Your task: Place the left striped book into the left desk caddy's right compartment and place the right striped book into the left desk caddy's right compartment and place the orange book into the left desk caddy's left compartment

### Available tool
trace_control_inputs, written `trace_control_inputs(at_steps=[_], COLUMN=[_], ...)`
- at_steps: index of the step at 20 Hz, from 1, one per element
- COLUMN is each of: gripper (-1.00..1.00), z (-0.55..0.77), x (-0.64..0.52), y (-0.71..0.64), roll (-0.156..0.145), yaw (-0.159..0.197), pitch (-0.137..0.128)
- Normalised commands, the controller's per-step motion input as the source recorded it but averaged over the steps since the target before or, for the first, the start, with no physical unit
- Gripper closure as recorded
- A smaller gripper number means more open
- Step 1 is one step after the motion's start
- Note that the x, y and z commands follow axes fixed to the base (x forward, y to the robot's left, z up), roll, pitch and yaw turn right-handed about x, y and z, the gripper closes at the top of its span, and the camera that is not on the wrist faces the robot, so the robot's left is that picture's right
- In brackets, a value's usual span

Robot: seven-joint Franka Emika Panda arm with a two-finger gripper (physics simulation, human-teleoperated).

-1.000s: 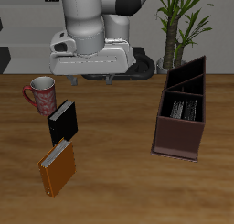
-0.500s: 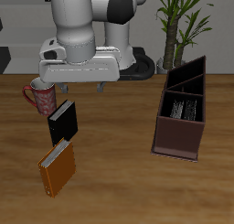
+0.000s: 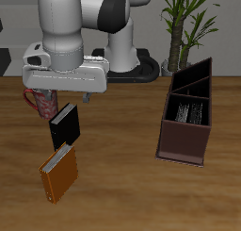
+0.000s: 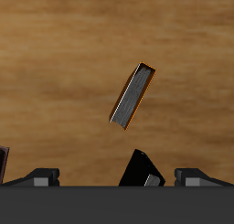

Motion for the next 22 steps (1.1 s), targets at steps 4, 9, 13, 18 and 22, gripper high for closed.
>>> trace_control_inputs(at_steps=[4,9,13,18,22], gripper=[-1.0,-1.0,-1.0,-1.0,-1.0], z=[-0.03,-0.08,-0.12,-0.2,-0.21], x=[0.21,0.18,0.12,0.15,0.15], y=[-0.09,0.11,0.07,-0.01,-0.08], roll=[-0.001,0.026,0.007,0.008,-0.009], yaw=[-0.068,-0.028,-0.036,-0.001,-0.006], pitch=[0.031,-0.005,0.015,0.01,0.023])
